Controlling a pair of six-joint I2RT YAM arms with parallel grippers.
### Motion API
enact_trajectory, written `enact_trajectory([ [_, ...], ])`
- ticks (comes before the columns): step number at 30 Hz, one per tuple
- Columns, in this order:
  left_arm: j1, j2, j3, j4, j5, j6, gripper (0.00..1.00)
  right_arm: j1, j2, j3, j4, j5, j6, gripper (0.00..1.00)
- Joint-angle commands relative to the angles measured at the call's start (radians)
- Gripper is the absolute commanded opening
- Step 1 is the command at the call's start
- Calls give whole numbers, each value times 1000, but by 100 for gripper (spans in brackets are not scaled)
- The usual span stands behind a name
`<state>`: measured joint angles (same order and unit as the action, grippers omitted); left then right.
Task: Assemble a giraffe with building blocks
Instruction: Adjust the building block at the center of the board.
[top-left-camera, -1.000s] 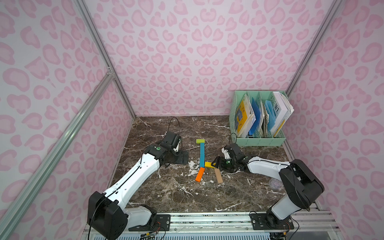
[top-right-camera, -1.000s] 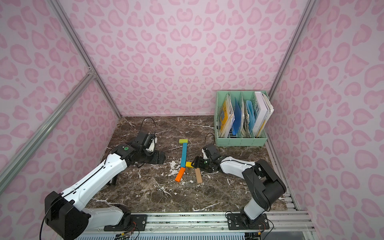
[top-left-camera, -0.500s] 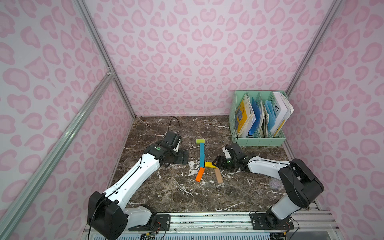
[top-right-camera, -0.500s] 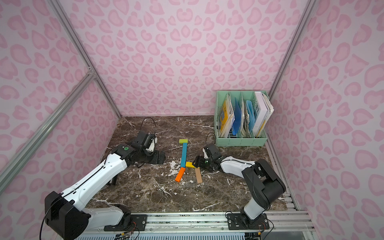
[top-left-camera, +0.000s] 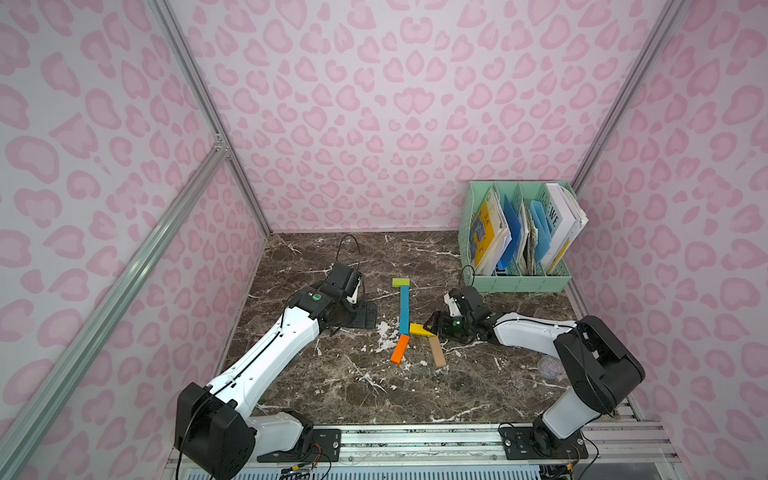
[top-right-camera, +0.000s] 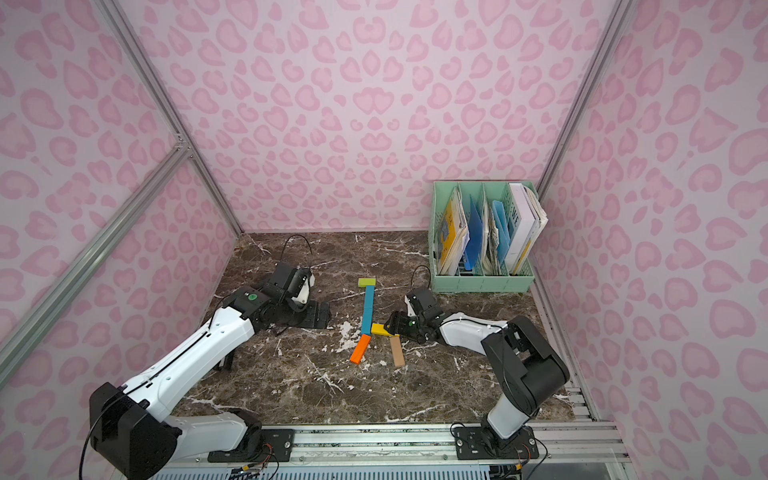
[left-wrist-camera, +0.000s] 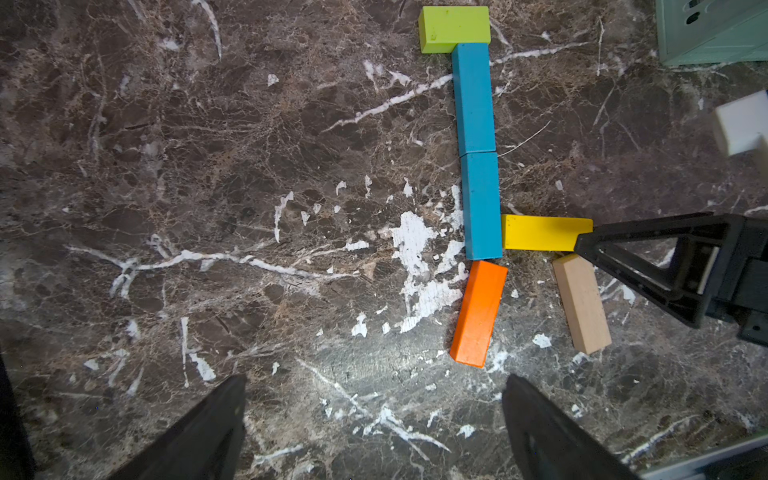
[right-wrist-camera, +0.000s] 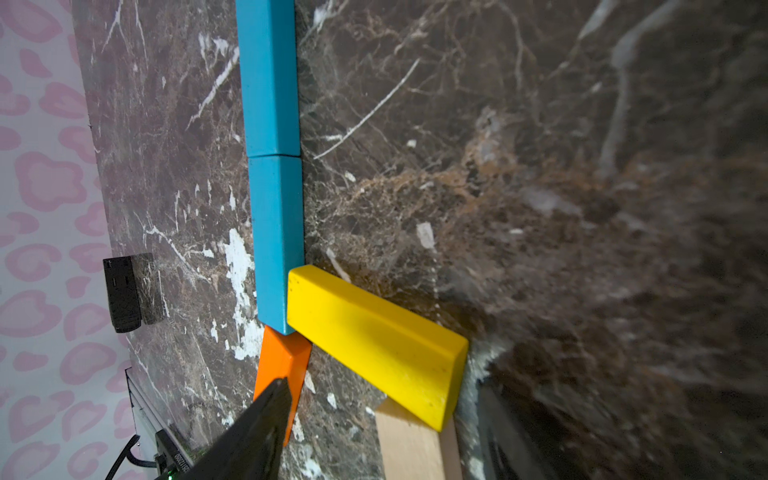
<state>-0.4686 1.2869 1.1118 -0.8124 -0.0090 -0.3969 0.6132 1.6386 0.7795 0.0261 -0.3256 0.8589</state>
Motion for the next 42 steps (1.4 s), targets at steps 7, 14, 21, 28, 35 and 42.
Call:
enact_trajectory([
  [7,2,-2,-4,-7,-3,4,99,0,14,1,41,-16,-10,73],
  [14,1,-4,-5,-4,-3,4,99,1,18,0,57,-30,-6,73],
  [21,1,-3,-6,-4,-4,4,99,0,22,2,59,-35,-6,73],
  [28,1,-3,-8,-5,-4,4,99,1,24,1,66,-39,-4,73],
  [35,1,-3,-9,-4,-3,4,99,1,27,1,70,-40,-4,73],
  [42,1,0,-6,-2,-4,4,99,-1,26,3,69,-39,-8,73],
])
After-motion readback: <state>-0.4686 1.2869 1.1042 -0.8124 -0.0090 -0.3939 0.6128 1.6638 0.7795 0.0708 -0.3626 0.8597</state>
